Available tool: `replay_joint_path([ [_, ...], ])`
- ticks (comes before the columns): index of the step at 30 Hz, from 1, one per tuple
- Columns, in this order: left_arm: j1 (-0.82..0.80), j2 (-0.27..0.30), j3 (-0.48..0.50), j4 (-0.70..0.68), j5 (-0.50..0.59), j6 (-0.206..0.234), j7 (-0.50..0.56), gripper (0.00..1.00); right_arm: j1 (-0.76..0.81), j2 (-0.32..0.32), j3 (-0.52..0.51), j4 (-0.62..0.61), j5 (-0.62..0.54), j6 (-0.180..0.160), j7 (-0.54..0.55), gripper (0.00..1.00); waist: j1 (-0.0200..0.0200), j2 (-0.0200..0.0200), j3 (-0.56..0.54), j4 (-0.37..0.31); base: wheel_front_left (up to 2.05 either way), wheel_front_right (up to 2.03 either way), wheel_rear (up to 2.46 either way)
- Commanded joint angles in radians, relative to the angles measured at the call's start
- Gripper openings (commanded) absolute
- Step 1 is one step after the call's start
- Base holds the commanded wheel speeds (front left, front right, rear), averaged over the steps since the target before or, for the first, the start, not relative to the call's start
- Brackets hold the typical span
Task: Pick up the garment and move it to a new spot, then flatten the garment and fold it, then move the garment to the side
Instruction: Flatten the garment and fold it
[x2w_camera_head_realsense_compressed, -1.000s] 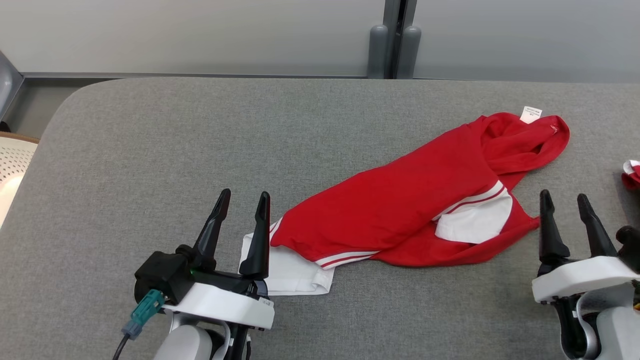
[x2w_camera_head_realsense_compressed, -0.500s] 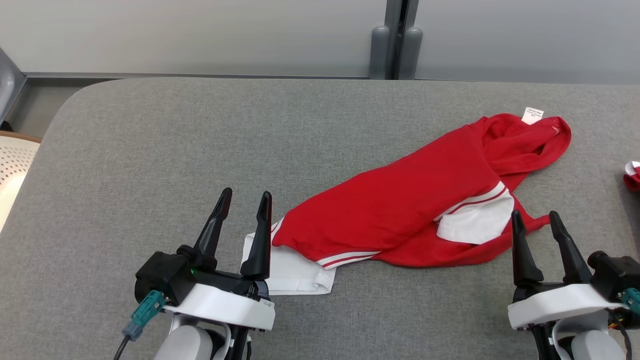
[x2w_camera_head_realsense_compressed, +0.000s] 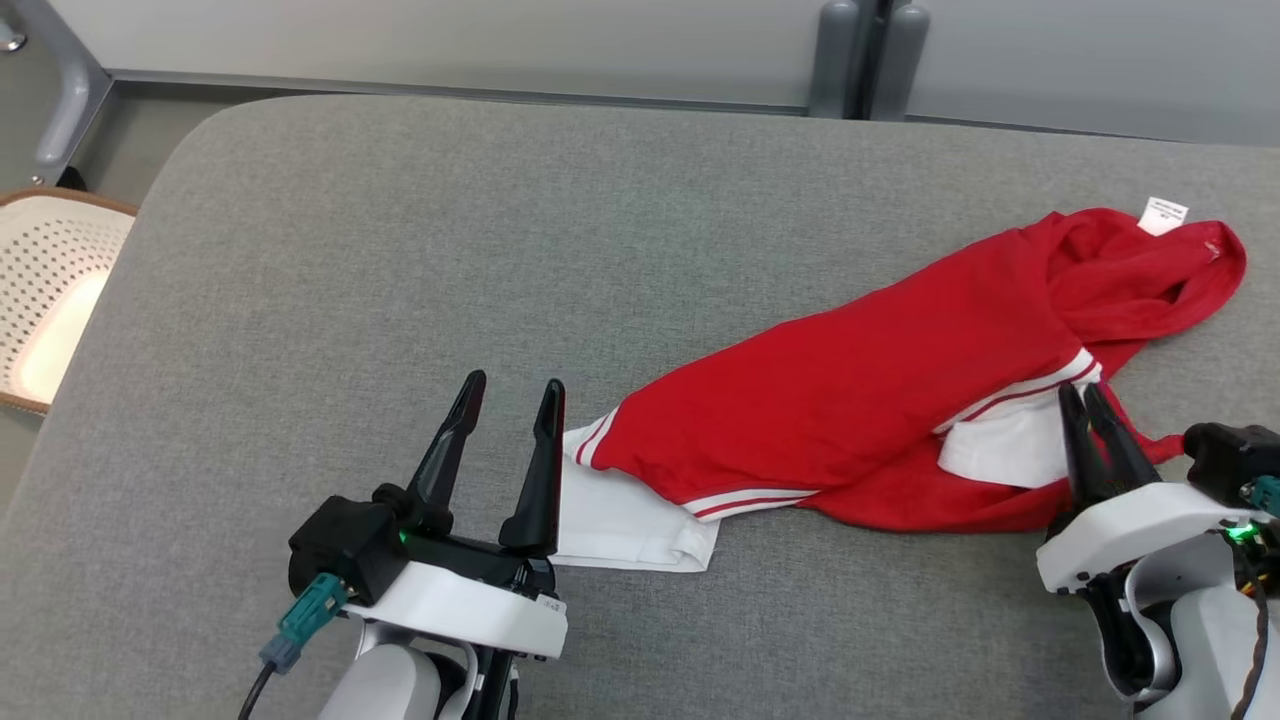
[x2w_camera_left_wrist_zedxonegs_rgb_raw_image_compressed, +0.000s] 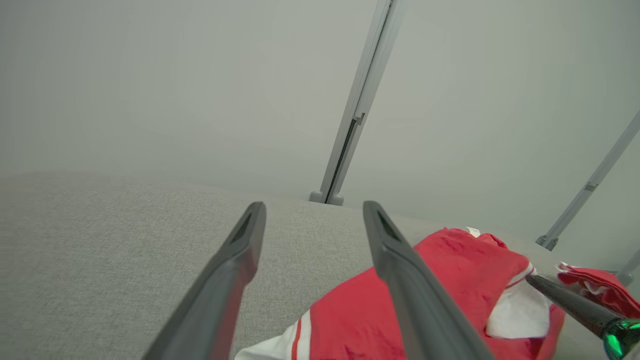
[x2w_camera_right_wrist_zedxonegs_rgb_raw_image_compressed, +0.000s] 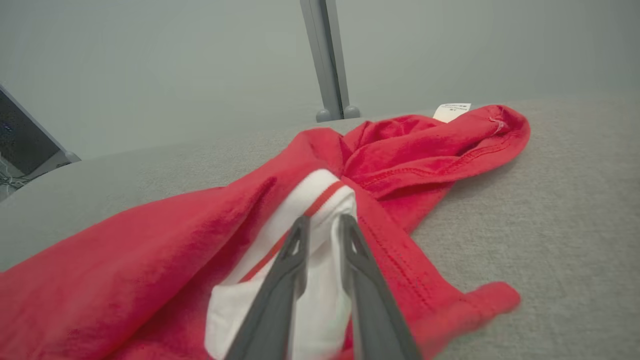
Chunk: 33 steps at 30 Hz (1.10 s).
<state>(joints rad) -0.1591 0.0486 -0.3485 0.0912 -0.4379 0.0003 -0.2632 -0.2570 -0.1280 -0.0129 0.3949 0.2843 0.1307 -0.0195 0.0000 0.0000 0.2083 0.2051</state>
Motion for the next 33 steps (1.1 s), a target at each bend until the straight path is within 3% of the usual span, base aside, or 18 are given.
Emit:
replay_joint_path([
  [1, -0.017, 0.004, 0.001, 0.001, -0.005, 0.005, -0.002, 1.0, -0.019, -0.014, 0.006, -0.007, 0.015, 0.0, 0.004, 0.0, 0.0, 0.0, 0.016, 0.019, 0.0, 0.0, 0.0],
  [9, -0.025, 0.004, -0.015, -0.005, -0.023, 0.011, -0.002, 1.0, -0.089, -0.065, 0.031, -0.083, -0.002, 0.0, 0.022, 0.0, 0.0, 0.0, 0.034, 0.061, 0.0, 0.0, 0.0],
  [18, -0.046, 0.004, -0.057, -0.018, -0.058, 0.019, -0.002, 1.0, -0.305, -0.139, 0.092, -0.125, -0.052, 0.0, 0.171, 0.0, 0.0, 0.0, 0.072, 0.15, 0.0, 0.0, 0.0],
  [25, -0.06, 0.003, -0.113, -0.031, -0.096, 0.029, -0.002, 1.0, -0.504, -0.181, 0.092, 0.003, -0.065, 0.0, 0.268, 0.0, 0.0, 0.0, 0.116, 0.262, 0.0, 0.0, 0.0],
  [29, -0.055, 0.003, -0.152, -0.034, -0.118, 0.036, -0.002, 1.0, -0.605, -0.184, 0.03, 0.143, -0.079, 0.0, 0.278, 0.0, 0.0, 0.0, 0.136, 0.336, 0.0, 0.0, 0.0],
  [32, -0.05, 0.002, -0.162, -0.051, -0.12, 0.05, -0.002, 1.0, -0.693, -0.168, 0.015, 0.252, -0.117, 0.0, 0.254, 0.0, 0.0, 0.0, 0.16, 0.351, 0.0, 0.0, 0.0],
  [33, -0.049, 0.003, -0.168, -0.064, -0.12, 0.059, -0.002, 1.0, -0.742, -0.157, -0.014, 0.339, -0.14, 0.0, 0.239, 0.0, 0.0, 0.0, 0.172, 0.357, 0.0, 0.0, 0.0],
])
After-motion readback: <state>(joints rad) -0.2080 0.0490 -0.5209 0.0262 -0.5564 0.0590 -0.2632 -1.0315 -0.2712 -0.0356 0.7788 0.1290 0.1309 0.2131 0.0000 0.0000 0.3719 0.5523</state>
